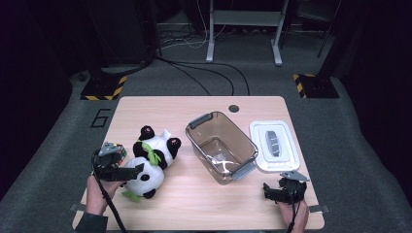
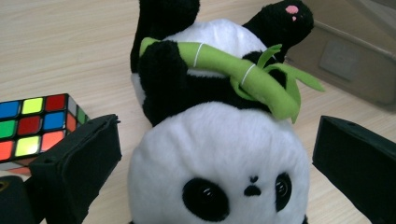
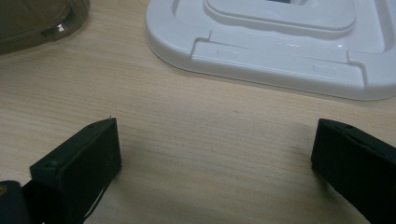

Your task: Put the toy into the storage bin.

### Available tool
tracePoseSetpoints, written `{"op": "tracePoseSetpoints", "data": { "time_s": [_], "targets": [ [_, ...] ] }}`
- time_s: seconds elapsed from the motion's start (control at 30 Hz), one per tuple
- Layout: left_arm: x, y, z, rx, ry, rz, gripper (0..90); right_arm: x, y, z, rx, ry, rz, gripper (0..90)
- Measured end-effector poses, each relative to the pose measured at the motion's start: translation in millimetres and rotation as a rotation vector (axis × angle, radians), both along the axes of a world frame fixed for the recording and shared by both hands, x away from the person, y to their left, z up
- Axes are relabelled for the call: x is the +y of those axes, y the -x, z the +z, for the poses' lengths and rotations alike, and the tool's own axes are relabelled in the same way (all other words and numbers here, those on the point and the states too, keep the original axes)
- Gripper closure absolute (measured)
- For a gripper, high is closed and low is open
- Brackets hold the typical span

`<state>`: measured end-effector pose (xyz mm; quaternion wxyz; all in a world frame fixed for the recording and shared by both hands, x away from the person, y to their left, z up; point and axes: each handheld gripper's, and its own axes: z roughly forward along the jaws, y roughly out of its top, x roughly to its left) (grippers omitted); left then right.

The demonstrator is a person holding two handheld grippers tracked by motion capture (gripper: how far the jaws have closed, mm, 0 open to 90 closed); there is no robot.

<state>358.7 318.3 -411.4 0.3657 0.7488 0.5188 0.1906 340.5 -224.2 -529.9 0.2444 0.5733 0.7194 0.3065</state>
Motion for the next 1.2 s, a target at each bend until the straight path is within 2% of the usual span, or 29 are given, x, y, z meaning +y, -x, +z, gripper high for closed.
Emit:
{"op": "tracePoseSetpoints", "data": {
  "time_s": [0.27,0.53,0.57,0.63,0.8,0.9,0.97,1.07,1.2],
  "targets": [
    [-15.1,-17.4,7.3,0.03,0.021,0.022,1.2,0.0,0.1,0.0,0.0,0.0,-0.001,0.8],
    [-24.2,-40.1,3.7,0.058,0.03,0.055,6.1,0.0,0.1,0.0,0.0,-0.001,-0.002,0.9],
    [-25.6,-42.6,2.6,0.056,0.04,0.069,7.5,0.1,0.1,0.0,0.001,-0.001,-0.002,0.9],
    [-26.7,-46.4,1.2,0.059,0.035,0.081,11.2,0.1,0.1,0.0,0.001,-0.001,-0.003,0.9],
    [-28.3,-50.8,-3.9,0.066,0.035,0.089,25.6,0.0,0.1,0.0,0.0,-0.001,-0.002,0.9],
    [-27.6,-50.6,-4.6,0.075,0.041,0.071,31.0,0.1,0.1,0.0,0.0,-0.001,-0.003,0.9],
    [-28.5,-50.5,-7.1,0.083,0.07,0.05,41.0,0.1,0.1,0.0,0.0,0.0,-0.003,0.9],
    [-32.5,-50.6,-9.5,0.082,0.092,0.04,42.5,0.1,0.1,0.0,0.0,0.0,-0.003,0.9],
    [-36.7,-52.9,-10.4,0.087,0.063,0.035,43.8,0.1,0.1,0.0,0.0,0.0,-0.002,0.9]
  ]
}}
